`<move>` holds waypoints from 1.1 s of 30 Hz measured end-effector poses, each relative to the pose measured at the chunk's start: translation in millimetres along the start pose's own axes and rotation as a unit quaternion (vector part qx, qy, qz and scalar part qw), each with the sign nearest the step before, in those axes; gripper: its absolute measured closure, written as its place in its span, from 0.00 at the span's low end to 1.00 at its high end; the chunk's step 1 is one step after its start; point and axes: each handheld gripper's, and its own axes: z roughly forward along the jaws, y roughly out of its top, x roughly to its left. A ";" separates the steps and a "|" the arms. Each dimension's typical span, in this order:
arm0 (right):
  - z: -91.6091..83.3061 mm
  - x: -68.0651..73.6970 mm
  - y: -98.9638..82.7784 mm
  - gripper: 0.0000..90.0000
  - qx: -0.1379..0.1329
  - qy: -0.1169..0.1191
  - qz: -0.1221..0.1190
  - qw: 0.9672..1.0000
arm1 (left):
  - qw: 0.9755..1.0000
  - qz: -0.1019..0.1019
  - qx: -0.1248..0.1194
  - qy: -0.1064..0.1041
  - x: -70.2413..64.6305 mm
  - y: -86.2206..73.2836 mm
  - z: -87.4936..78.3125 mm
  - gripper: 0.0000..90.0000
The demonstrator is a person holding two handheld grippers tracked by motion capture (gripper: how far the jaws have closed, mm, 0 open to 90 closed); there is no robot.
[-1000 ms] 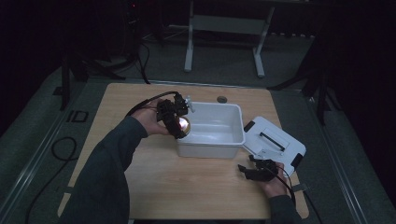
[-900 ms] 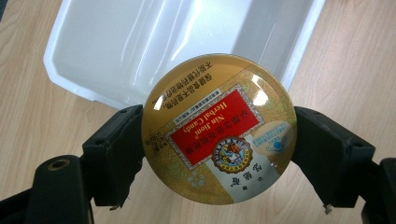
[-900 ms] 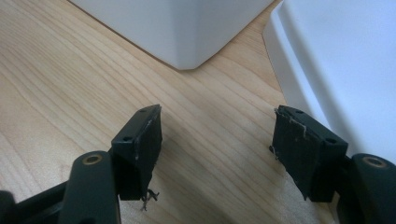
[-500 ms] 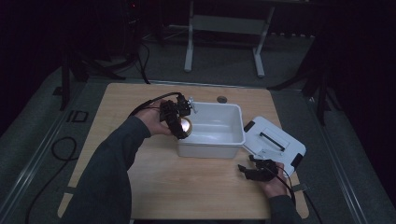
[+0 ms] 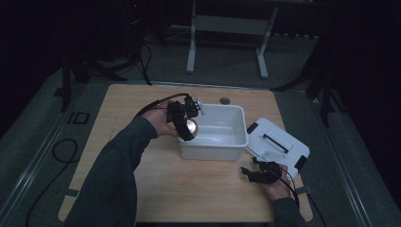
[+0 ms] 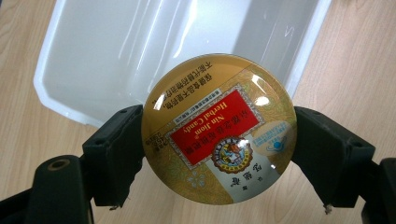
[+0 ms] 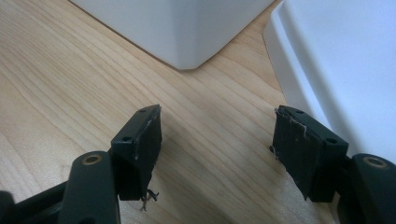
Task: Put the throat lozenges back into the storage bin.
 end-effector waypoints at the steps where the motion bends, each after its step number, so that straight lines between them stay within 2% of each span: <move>1: 0.0 0.1 0.0 0.36 0.000 0.000 0.000 1.000 | 1.000 -0.002 0.001 0.000 0.0 0.1 1.0 0.23; 33: 0.1 0.2 0.0 0.36 0.000 0.000 0.000 1.000 | 1.000 -0.014 0.017 -0.006 3.1 10.7 15.7 0.23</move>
